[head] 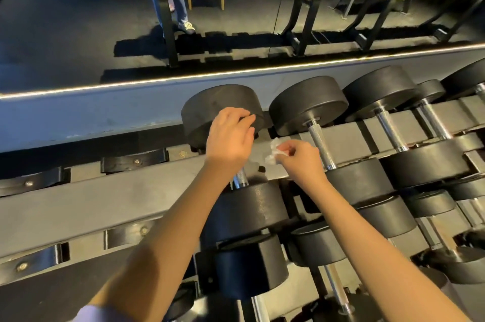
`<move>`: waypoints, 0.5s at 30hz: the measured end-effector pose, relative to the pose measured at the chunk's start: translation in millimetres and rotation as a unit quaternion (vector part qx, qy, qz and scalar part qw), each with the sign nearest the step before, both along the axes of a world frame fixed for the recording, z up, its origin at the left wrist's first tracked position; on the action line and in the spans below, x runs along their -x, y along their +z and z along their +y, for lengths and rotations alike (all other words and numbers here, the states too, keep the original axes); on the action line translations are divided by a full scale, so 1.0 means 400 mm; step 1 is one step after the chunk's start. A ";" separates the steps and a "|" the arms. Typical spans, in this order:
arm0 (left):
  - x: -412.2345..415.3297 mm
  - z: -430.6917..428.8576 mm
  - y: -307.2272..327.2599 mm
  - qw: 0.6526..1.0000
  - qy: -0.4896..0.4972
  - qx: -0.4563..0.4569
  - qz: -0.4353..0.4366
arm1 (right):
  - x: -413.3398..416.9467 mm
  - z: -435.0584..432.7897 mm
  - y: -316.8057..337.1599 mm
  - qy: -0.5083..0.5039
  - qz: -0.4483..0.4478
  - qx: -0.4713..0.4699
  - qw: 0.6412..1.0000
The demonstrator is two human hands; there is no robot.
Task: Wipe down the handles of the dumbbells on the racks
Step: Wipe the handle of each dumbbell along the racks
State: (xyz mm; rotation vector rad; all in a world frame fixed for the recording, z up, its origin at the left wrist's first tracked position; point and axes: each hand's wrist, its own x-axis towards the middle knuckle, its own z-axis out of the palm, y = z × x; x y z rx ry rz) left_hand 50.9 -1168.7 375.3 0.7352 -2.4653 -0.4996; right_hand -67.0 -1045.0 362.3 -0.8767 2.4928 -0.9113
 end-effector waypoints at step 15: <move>0.295 0.117 -0.050 0.980 -0.045 -0.182 -0.061 | 0.365 0.066 -0.009 0.021 0.032 -0.171 0.984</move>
